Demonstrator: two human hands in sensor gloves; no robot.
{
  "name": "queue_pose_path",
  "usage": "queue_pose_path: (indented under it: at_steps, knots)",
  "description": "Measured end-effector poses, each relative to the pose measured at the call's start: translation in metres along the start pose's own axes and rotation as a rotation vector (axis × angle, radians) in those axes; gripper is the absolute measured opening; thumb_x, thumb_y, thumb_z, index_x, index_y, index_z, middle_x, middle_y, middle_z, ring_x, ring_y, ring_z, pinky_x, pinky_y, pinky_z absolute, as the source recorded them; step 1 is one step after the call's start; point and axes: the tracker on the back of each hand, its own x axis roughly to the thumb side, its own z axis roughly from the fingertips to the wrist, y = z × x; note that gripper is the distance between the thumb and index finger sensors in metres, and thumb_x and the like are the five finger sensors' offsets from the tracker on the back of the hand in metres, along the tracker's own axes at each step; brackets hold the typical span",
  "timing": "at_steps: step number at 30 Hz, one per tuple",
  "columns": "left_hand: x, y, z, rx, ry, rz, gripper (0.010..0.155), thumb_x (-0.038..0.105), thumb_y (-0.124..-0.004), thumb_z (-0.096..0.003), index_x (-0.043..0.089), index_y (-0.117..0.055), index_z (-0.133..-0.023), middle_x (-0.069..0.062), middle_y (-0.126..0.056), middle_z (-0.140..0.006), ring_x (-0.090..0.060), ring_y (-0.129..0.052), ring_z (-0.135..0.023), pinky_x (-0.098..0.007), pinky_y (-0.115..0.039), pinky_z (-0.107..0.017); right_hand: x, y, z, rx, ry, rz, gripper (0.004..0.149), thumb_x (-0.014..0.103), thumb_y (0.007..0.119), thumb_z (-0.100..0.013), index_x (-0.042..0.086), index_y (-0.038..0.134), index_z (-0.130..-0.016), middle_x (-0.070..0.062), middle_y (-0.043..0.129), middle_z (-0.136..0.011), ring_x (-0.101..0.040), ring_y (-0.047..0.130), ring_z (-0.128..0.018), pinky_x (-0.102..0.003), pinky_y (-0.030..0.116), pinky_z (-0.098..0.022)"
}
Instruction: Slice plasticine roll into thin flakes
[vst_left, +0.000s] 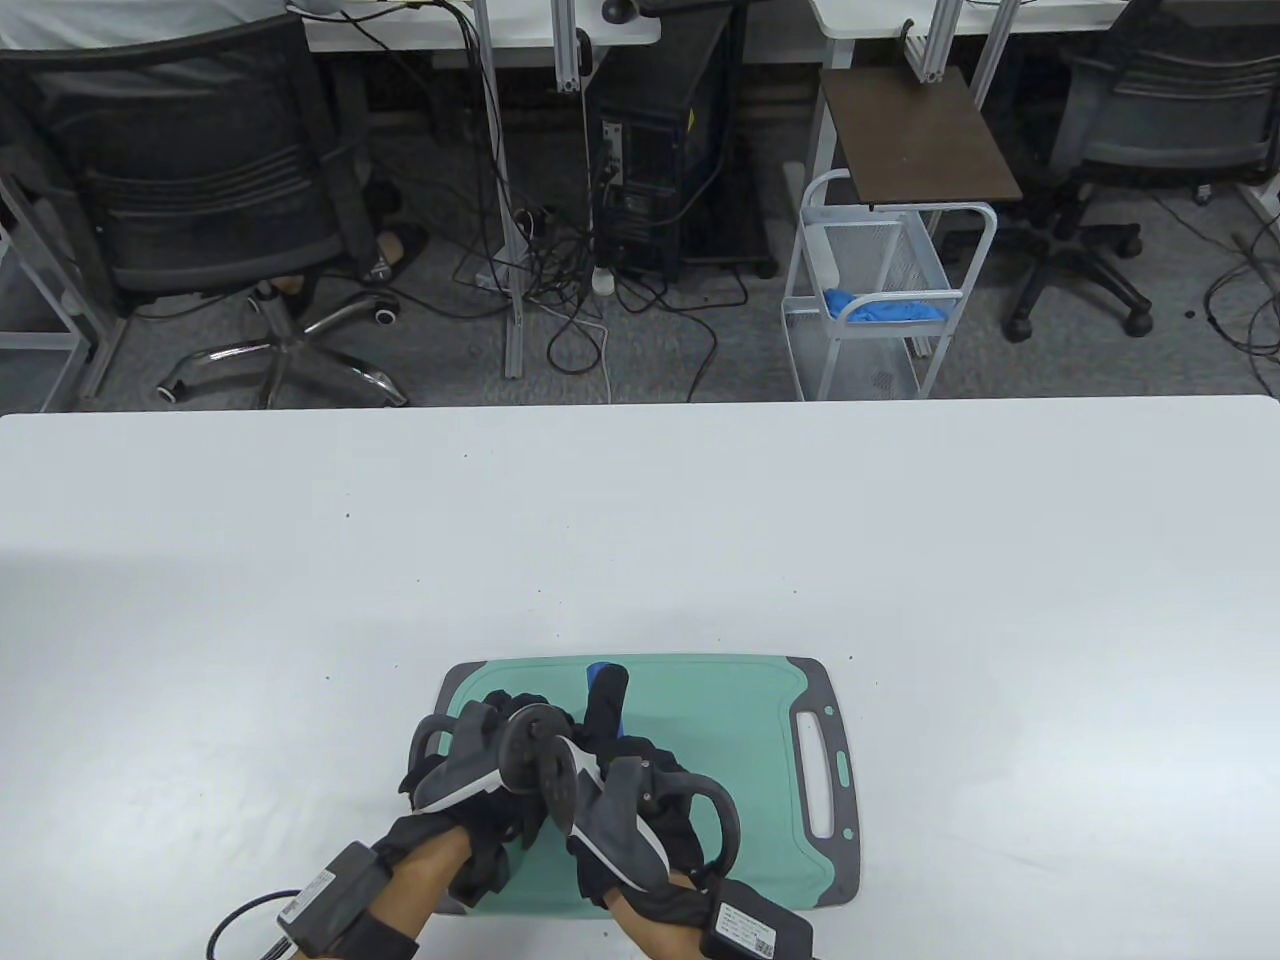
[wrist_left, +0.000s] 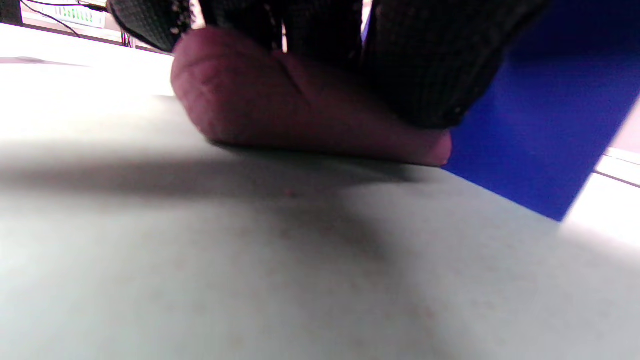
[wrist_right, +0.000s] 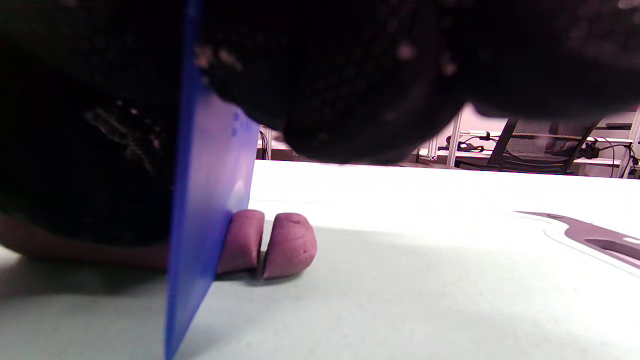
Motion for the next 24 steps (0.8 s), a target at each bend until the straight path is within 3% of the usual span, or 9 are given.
queue_pose_path:
  at_steps: [7, 12, 24]
  knots:
    - [-0.001, 0.001, 0.0, -0.016, -0.01, -0.005, 0.049, 0.048, -0.088, -0.0343, 0.04, -0.084, -0.083, 0.011, -0.092, -0.091, -0.029, -0.085, -0.098, -0.06, -0.063, -0.075, -0.005, 0.001, -0.007, 0.022, 0.009, -0.028, 0.083, 0.044, 0.081, -0.047, 0.017, 0.029, -0.106, 0.002, 0.095, -0.039, -0.022, 0.1, -0.019, -0.041, 0.087, -0.011]
    - [-0.002, 0.005, 0.001, -0.09, 0.012, -0.031, 0.052, 0.047, -0.087, -0.0355, 0.044, -0.082, -0.088, 0.007, -0.088, -0.097, -0.034, -0.082, -0.099, -0.062, -0.062, -0.075, -0.009, -0.003, -0.005, 0.038, 0.018, -0.041, 0.084, 0.045, 0.081, -0.047, 0.017, 0.029, -0.106, 0.002, 0.095, -0.039, -0.022, 0.1, -0.019, -0.04, 0.087, -0.011]
    - [-0.004, 0.005, 0.001, -0.023, 0.017, -0.037, 0.059, 0.045, -0.092, -0.0325, 0.041, -0.077, -0.09, 0.012, -0.094, -0.09, -0.03, -0.086, -0.097, -0.06, -0.064, -0.074, -0.012, -0.017, 0.005, 0.001, 0.004, -0.074, 0.083, 0.045, 0.083, -0.046, 0.017, 0.032, -0.106, 0.002, 0.096, -0.038, -0.023, 0.101, -0.019, -0.041, 0.087, -0.012]
